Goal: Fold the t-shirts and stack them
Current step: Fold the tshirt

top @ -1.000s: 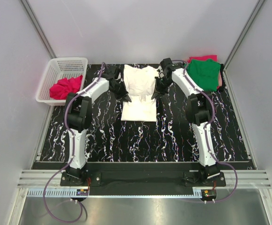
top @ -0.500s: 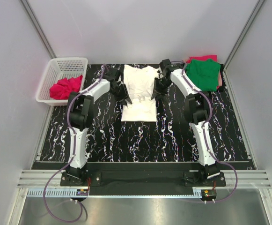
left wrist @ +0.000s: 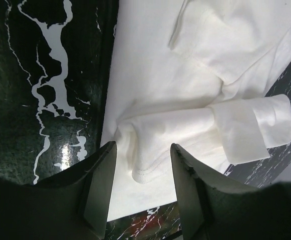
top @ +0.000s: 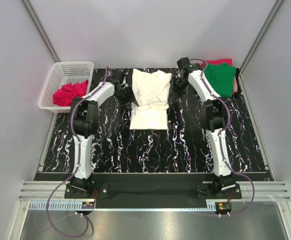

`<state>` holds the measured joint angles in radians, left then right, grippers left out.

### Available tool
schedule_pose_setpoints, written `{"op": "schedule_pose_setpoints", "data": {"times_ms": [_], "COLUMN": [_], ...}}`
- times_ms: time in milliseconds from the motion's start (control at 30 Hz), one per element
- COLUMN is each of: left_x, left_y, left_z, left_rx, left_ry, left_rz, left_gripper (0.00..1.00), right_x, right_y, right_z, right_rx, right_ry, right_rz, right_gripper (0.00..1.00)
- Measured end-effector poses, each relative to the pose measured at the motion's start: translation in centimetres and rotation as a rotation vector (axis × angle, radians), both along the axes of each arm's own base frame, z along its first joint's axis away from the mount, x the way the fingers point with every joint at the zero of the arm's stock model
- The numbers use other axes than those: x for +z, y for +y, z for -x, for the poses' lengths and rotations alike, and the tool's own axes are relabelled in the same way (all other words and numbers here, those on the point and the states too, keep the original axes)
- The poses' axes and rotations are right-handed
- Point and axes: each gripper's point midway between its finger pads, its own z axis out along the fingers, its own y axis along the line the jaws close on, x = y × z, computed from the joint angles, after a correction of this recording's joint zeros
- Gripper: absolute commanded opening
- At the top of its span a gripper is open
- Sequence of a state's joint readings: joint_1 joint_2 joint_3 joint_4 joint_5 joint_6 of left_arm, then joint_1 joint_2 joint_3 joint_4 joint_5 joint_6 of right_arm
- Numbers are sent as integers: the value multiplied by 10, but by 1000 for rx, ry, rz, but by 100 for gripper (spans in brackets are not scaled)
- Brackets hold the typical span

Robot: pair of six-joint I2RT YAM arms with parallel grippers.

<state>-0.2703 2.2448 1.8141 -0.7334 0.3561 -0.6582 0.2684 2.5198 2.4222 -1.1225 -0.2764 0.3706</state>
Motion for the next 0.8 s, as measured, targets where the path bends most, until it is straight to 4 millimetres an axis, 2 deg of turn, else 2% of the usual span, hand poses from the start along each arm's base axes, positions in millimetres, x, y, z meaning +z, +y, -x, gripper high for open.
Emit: {"op": "schedule_pose_setpoints", "data": {"times_ms": [133, 233, 267, 367, 467, 500, 533, 567, 600, 633, 767, 800], "left_x": [3, 13, 18, 35, 56, 61, 64, 66, 66, 64, 45, 39], "left_y": [1, 2, 2, 3, 0, -4, -7, -13, -18, -24, -42, -46], "left_z": [0, 2, 5, 20, 41, 47, 50, 55, 58, 63, 81, 85], "left_rx": [3, 2, 0, -8, -37, -51, -63, -86, -103, -125, -197, -213], "left_ry": [-3, -15, -22, -39, -61, -69, -73, -80, -79, -76, -39, -27], "left_rz": [1, 8, 13, 22, 36, 42, 46, 53, 57, 59, 43, 39], "left_gripper": [51, 51, 51, 51, 50, 50, 49, 45, 41, 38, 3, 0], "right_x": [9, 24, 30, 54, 70, 71, 71, 68, 63, 56, 26, 21], "right_y": [-11, -19, -21, -23, -19, -17, -14, -10, -5, 1, 22, 27], "right_z": [-7, -9, -8, 9, 40, 48, 58, 70, 80, 89, 116, 120], "right_rx": [-23, -35, -38, -33, -11, -3, 7, 19, 34, 49, 99, 113], "right_ry": [-22, -50, -57, -59, -44, -39, -34, -15, 6, 28, 112, 125], "right_rz": [-5, -8, -11, -41, -75, -83, -90, -95, -104, -107, -90, -87], "right_gripper": [32, 32, 29, 30, 30, 29, 20, 6, 0, 0, 0, 0]}}
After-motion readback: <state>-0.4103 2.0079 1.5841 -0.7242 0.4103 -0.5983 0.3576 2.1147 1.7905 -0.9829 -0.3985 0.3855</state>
